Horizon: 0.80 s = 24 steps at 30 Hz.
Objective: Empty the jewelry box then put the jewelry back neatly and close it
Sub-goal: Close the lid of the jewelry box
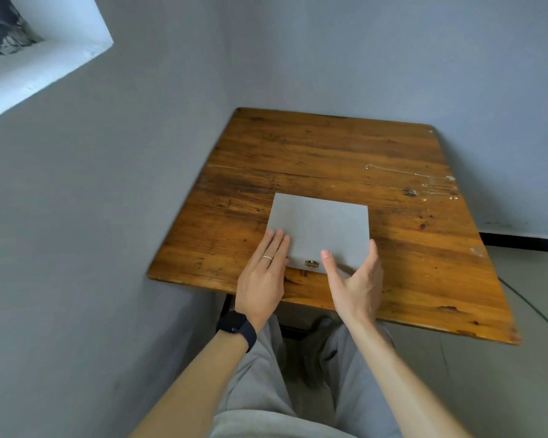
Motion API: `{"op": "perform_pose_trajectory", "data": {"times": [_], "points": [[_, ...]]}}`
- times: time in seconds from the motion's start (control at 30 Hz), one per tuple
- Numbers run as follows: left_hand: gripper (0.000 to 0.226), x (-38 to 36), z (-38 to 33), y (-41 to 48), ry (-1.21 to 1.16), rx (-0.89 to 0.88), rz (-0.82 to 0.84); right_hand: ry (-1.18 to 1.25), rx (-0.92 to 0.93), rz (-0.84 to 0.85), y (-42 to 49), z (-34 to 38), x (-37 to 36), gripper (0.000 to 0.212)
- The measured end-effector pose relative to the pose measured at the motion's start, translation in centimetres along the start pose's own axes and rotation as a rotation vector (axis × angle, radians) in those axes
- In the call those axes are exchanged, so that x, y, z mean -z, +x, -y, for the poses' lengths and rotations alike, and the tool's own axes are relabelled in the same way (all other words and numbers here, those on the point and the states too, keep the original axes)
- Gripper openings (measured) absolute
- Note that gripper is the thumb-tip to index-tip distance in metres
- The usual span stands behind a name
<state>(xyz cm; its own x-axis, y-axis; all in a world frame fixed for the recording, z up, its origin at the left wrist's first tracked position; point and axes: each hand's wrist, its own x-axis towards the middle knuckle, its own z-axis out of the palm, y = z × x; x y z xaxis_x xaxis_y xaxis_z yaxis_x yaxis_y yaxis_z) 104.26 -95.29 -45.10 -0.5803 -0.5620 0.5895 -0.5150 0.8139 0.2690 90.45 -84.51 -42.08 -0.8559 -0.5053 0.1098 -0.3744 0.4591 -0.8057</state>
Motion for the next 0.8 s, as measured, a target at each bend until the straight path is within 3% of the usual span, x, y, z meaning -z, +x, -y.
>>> {"op": "perform_pose_trajectory", "data": {"times": [0.33,0.8], "points": [[0.04,-0.3,-0.1,-0.1,-0.084,0.077,-0.056,-0.07,0.075,0.015,-0.2,-0.7,0.1,0.121],[0.047,0.2,-0.3,0.0,0.013,0.108,0.044,-0.138,0.141,0.047,-0.4,-1.5,0.2,0.123]]}}
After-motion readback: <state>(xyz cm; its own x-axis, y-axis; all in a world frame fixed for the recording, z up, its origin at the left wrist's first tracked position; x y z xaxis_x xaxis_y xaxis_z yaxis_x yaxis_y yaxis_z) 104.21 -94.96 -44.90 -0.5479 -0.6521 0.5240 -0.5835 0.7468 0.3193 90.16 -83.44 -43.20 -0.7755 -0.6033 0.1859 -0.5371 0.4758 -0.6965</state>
